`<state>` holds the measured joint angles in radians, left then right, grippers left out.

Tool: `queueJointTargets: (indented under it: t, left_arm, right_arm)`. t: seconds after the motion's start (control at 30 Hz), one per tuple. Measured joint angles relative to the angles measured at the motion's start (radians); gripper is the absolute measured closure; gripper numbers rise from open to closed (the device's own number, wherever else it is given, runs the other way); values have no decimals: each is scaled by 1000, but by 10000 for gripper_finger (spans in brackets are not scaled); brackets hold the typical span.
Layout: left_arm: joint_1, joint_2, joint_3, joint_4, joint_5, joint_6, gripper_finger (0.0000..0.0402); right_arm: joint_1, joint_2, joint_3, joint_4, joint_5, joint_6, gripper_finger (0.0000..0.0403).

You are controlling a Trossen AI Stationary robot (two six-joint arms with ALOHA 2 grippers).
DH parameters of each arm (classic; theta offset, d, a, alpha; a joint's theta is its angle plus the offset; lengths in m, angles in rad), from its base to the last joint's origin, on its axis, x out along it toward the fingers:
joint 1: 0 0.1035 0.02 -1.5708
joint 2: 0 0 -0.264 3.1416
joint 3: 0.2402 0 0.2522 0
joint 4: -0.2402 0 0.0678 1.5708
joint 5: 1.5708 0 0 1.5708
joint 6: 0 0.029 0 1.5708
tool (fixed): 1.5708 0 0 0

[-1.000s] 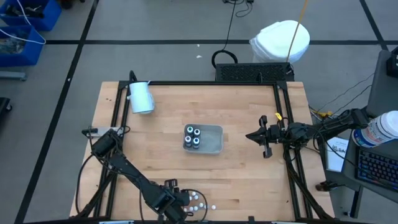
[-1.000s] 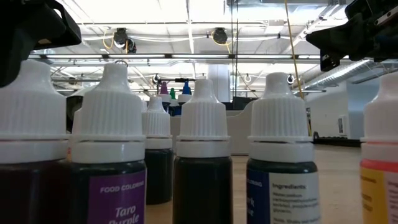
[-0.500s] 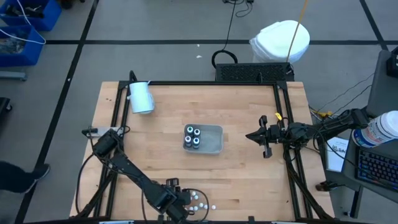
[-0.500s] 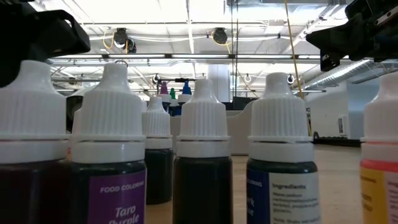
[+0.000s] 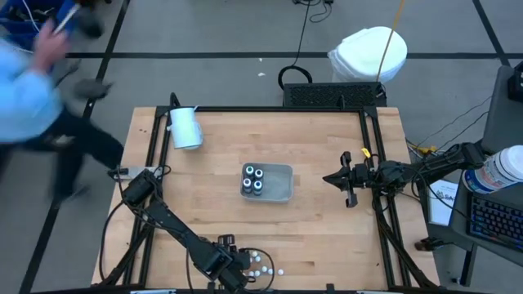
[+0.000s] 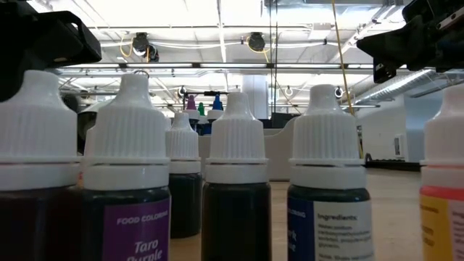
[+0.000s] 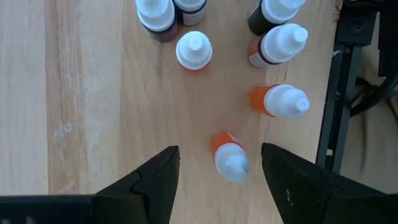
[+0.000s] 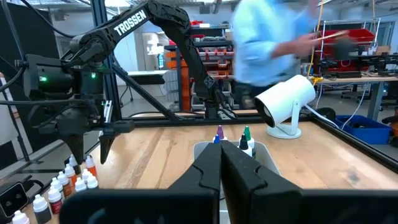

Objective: Pick & Place food coloring
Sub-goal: Put the small orange food coloring bottle into the gray bin

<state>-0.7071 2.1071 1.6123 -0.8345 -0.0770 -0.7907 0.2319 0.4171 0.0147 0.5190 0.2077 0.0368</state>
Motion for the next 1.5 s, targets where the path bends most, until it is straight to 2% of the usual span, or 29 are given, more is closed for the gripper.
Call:
queueJointTargets:
  t: [0.13,0.4,0.67,0.87,1.07,1.23,1.37,1.5]
  left_arm:
    - [0,0,0,0,2,3,180]
    - [0,0,1,2,17,3,249]
    - [0,0,1,2,17,17,301]
    - [0,0,2,-1,56,62,344]
    - [13,-13,10,-76,107,97,340]
    - [47,-25,108,-230,112,151,335]
    - [90,-24,241,-368,104,218,348]
    - [148,-24,386,-473,68,296,344]
  right_arm:
    - [0,0,0,0,0,0,403]
    - [0,0,0,0,0,0,403]
    - [0,0,0,0,0,0,403]
    - [-1,0,0,0,0,-1,403]
    - [-1,0,0,0,0,-8,403]
    - [-1,0,0,0,0,-7,403]
    - [-1,0,0,0,0,-6,403]
    - [-1,0,0,0,0,-7,403]
